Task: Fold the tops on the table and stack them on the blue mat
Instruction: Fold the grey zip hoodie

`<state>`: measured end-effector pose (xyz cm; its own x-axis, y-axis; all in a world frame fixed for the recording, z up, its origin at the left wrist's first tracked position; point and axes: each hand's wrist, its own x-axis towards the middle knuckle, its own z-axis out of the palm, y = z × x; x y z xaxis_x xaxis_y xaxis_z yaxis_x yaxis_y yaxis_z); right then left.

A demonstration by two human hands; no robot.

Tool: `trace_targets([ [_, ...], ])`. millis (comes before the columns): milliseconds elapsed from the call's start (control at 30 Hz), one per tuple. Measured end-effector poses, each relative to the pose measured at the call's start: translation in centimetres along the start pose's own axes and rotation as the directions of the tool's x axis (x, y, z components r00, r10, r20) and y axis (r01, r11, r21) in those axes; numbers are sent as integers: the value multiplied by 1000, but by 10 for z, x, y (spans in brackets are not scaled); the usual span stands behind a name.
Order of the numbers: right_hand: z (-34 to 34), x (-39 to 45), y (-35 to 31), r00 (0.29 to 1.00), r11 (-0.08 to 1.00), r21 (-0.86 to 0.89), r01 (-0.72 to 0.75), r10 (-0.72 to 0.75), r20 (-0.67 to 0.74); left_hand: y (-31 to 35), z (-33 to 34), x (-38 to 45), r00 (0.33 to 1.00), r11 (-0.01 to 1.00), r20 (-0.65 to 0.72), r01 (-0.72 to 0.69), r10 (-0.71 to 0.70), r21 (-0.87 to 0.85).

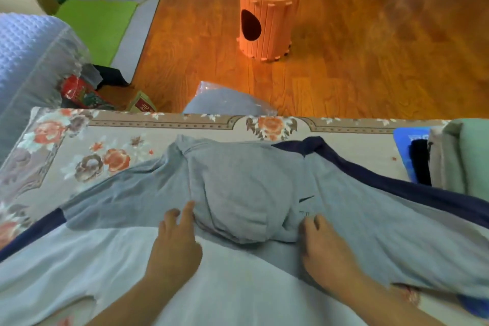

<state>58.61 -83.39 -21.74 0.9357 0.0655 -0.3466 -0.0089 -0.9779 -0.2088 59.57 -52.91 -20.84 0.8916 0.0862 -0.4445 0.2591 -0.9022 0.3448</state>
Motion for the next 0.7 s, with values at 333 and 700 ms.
trace_targets([
  [333,-68,85,-25,969,985,87,146,-160,188,29,-39,72,840,813,126,-543,528,212],
  [700,-83,85,-53,989,839,540,61,20,-144,30,-45,68,874,832,-234,-480,425,-280],
])
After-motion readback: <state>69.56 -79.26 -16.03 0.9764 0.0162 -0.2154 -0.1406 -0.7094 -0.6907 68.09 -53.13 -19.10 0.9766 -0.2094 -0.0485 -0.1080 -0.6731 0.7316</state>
